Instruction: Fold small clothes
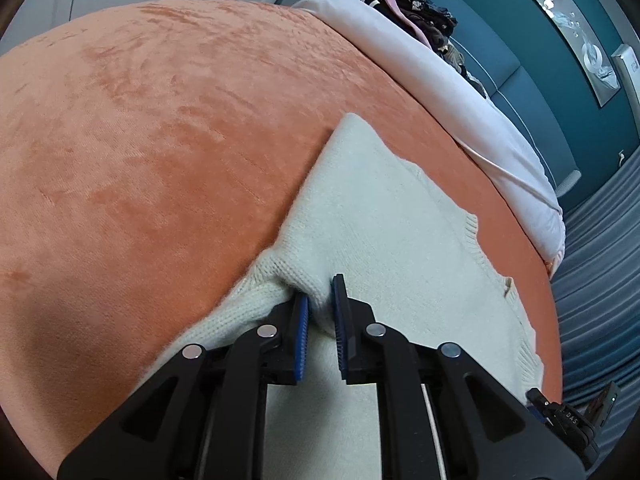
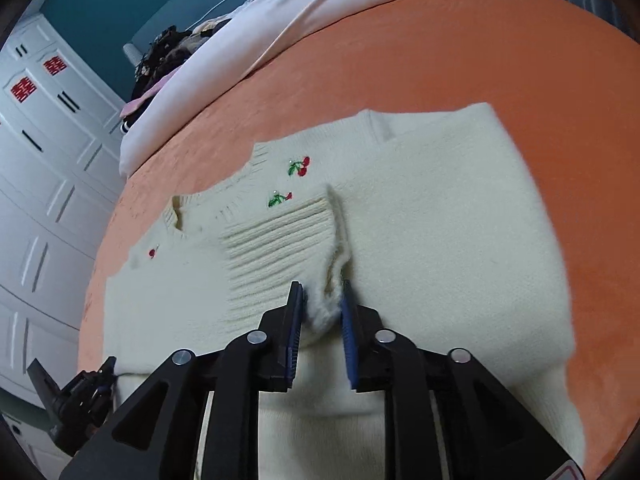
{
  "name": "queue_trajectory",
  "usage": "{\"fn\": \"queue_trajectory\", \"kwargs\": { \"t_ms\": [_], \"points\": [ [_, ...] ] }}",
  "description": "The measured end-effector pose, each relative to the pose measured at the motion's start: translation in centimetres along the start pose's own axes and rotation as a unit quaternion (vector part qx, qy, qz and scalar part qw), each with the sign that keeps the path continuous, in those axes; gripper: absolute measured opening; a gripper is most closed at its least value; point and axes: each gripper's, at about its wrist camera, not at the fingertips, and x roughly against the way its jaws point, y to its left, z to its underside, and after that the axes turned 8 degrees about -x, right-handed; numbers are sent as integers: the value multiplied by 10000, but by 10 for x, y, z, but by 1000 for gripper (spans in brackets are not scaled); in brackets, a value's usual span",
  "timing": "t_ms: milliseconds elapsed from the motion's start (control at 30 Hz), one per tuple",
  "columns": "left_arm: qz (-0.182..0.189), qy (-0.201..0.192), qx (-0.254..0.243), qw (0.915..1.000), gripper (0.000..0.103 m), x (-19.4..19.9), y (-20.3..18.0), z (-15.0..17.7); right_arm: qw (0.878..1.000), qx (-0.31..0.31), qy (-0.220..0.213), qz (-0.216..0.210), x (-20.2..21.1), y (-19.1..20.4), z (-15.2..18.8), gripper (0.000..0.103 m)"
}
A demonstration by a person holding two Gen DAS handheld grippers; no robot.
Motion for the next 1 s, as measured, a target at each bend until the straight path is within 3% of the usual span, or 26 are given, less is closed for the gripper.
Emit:
{"fn": "queue_trajectory", "kwargs": {
  "t_ms": [67,133,200,300,367,400,433,467,500,533,633,700,767,833,867,900,933,1000],
  "points": [
    [76,-33,-34,10000,22,16,4,0,9997,170,-185,-40,26,-1,8,23],
    [157,-142,28,9998,49,35,11,4,9995,224,-236,-31,44,-7,18,32],
    [231,-198,308,9991,67,45,17,4,9999,92,-69,-76,43,-11,21,44],
    [415,78,827,9957,79,35,18,-3,9999,-122,-24,-104,28,-8,11,50],
    [516,505,1069,9916,84,14,13,-9,9999,-128,76,-63,3,5,1,67],
    [331,603,1100,9915,83,8,9,-12,9997,-109,201,42,-13,13,-4,67],
    [159,545,1054,9928,75,6,3,-16,9992,-80,263,286,-28,21,-7,61],
    [166,456,980,9940,58,5,-3,-22,9987,7,259,439,-39,33,-10,24],
    [232,483,952,9940,32,2,-7,-28,9988,130,356,319,-42,49,-15,12],
    [349,405,989,9937,12,3,-8,-33,9993,222,293,-83,-34,68,-20,11],
    [271,60,1025,9943,13,13,-4,-41,9817,869,-480,-1626,39,134,-34,10],
    [123,106,1056,9943,13,9,5,-35,9691,1062,-983,-1999,76,140,-36,9],
    [160,288,1148,9928,13,0,15,-23,9808,747,-885,-1572,57,103,-40,8],
    [203,336,1026,9939,11,-6,17,-11,9981,380,-372,-312,-2,44,-35,8],
    [204,309,887,9954,11,-6,13,-7,9993,302,28,221,-32,19,-27,8],
    [141,239,715,9971,12,-5,8,-4,9992,160,322,176,-49,-1,-18,7],
    [98,175,580,9981,12,-4,6,-2,9998,53,151,-87,-40,-8,-17,7],
    [90,99,437,9990,12,-5,5,-1,9997,-134,200,-56,-27,-2,-22,15]
  ]
}}
